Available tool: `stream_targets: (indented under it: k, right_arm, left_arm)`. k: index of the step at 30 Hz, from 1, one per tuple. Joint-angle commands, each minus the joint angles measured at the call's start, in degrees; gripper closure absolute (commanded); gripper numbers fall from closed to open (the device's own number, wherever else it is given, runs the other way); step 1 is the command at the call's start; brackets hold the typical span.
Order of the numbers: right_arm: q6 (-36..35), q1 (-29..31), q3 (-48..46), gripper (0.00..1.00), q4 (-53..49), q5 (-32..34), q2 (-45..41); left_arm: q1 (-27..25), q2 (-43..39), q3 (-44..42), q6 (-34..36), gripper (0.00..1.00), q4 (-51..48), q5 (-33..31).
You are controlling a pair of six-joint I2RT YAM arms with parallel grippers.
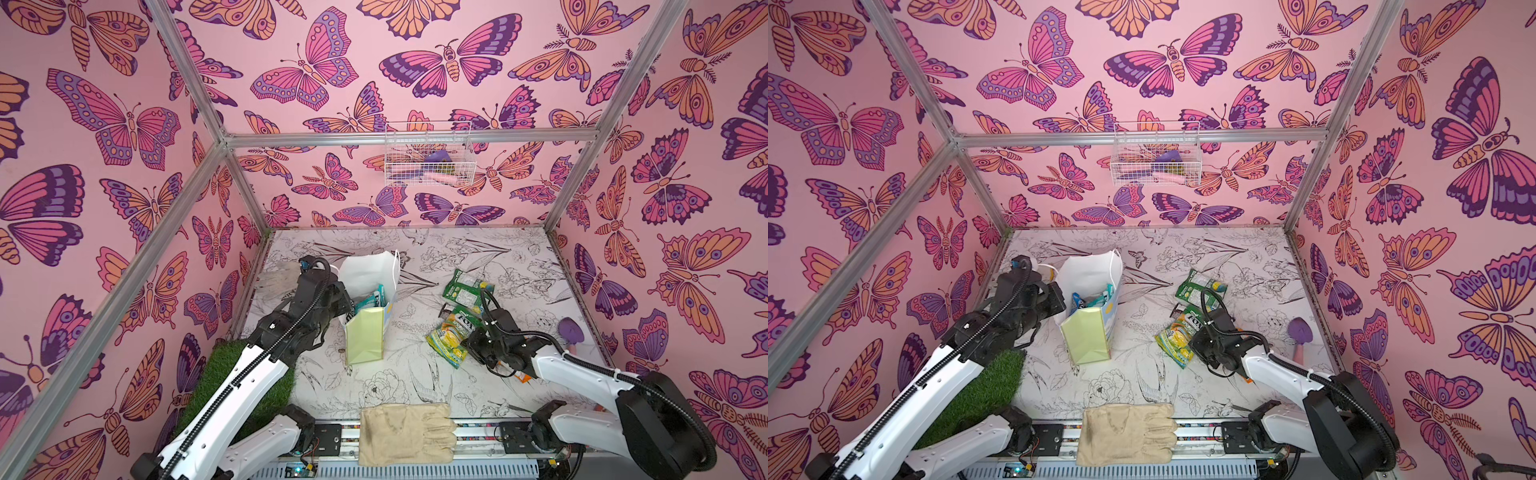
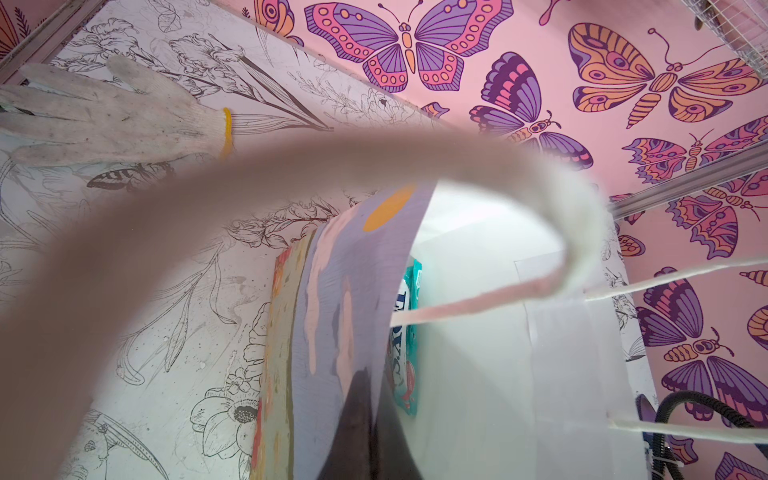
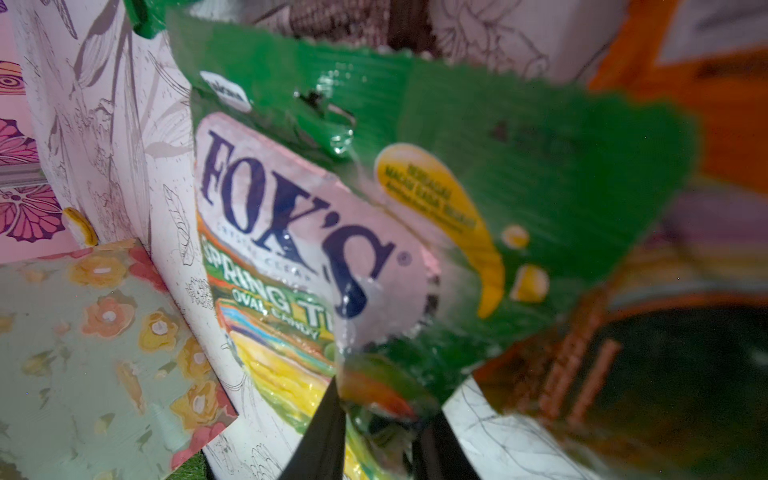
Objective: Place the snacks into the paper bag
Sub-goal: 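Close the right gripper on the top edge of the green packet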
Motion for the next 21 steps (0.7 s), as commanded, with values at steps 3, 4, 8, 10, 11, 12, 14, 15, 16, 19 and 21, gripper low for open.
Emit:
stream_targets:
  k: [3, 4, 8, 10, 11, 12, 14, 15, 16, 19, 21]
  right_arm:
    - [-0.11, -0.47, 0.97, 0.82, -2.02, 0.68, -2.14]
    - [-0.18, -0.47, 1.14, 0.83, -2.31, 0.77, -2.50]
    - [-0.57, -0.47, 1.72, 0.93, -2.93, 0.69, -3.22]
    - [-0.81, -0.45, 2.01, 0.97, -3.24, 0.73, -3.50]
    - [-0.90, -0.40, 2.18, 0.98, -3.42, 0.69, -3.60]
    - [-1.08, -0.45, 2.34, 1.00, -3.49, 0.73, -3.83]
    - [-1.33, -0.47, 2.72, 1.00, -3.72, 0.46, -4.04]
    - [-1.38, -0.47, 2.89, 1.00, -3.86, 0.34, -4.21]
    - [-1.63, -0.42, 3.04, 1.00, -4.08, 0.25, -4.41]
    - [-2.43, -0.43, 3.61, 1.00, -5.05, 0.29, -5.74]
    - [-2.92, -0.47, 3.99, 1.00, -5.76, 0.51, -6.88]
  left_arm:
    - [0.38, -0.55, -0.35, -0.30, 1.00, 1.58, 0.29]
    - [0.39, -0.60, -0.26, -0.24, 1.00, 1.57, 0.28]
    - [0.39, -0.42, -0.09, -0.26, 1.00, 1.57, 0.37]
    - [0.39, -0.42, -0.08, -0.22, 1.00, 1.52, 0.37]
    - [0.39, -0.42, -0.15, -0.19, 1.00, 1.57, 0.29]
    - [0.38, -0.40, -0.12, -0.21, 1.00, 1.52, 0.29]
    - [0.39, -0.42, -0.09, -0.23, 1.00, 1.57, 0.29]
    - [0.39, -0.42, -0.08, -0.21, 1.00, 1.54, 0.29]
    - [0.39, -0.42, -0.08, -0.22, 1.00, 1.57, 0.27]
    - [0.39, -0.33, -0.01, -0.23, 1.00, 1.52, 0.29]
    - [0.38, -0.25, 0.01, -0.25, 1.00, 1.52, 0.29]
